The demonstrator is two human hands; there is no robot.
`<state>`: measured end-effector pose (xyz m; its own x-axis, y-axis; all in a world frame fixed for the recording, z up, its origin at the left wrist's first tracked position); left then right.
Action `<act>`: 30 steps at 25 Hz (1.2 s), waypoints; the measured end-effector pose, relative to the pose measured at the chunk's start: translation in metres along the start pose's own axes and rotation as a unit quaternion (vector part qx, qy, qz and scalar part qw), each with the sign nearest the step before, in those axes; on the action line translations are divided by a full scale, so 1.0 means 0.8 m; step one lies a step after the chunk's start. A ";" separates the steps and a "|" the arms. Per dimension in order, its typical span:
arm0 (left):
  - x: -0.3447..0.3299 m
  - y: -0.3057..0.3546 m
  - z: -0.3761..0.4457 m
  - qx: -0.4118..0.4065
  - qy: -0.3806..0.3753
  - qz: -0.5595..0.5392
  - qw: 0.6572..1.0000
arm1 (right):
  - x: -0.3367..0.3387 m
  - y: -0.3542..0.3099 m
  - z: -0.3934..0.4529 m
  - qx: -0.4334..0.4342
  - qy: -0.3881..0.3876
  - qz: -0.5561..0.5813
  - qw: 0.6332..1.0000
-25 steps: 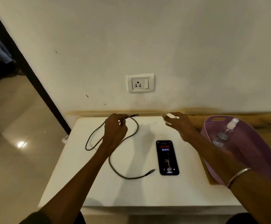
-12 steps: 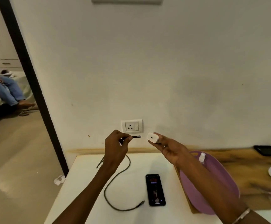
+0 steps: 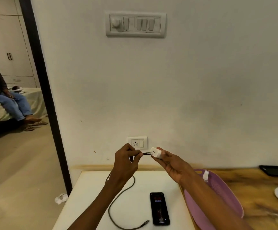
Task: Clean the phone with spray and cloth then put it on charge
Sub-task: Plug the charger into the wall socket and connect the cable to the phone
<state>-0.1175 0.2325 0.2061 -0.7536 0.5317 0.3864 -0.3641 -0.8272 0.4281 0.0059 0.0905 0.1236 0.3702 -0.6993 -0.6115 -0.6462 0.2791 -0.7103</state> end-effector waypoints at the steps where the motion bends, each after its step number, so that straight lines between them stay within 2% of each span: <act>1: -0.003 0.003 -0.001 -0.004 -0.006 -0.001 1.000 | 0.005 0.001 -0.001 0.003 0.005 -0.007 1.000; 9: -0.023 0.019 0.011 -0.024 -0.059 -0.003 0.998 | 0.027 -0.011 0.000 0.038 0.035 -0.052 0.997; 21: -0.021 0.017 0.015 0.010 -0.055 0.010 0.998 | 0.005 -0.024 -0.016 0.108 0.023 -0.149 0.983; 30: -0.032 0.015 0.010 0.032 -0.071 -0.006 0.997 | 0.008 -0.035 -0.036 0.134 0.066 -0.235 0.961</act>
<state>-0.0982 0.2100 0.2080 -0.6636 0.5649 0.4904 -0.3325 -0.8100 0.4831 0.0073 0.0596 0.1496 0.4801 -0.8615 -0.1653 -0.2275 0.0597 -0.9719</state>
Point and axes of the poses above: each hand's wrist, its own z-axis towards the middle knuckle, its own x-axis out of the back of the hand, y = z × x, the point moved 9 cm from there along z, towards the middle knuckle, and after that the axes turned 12 degrees about -x, right-handed, at the moved point
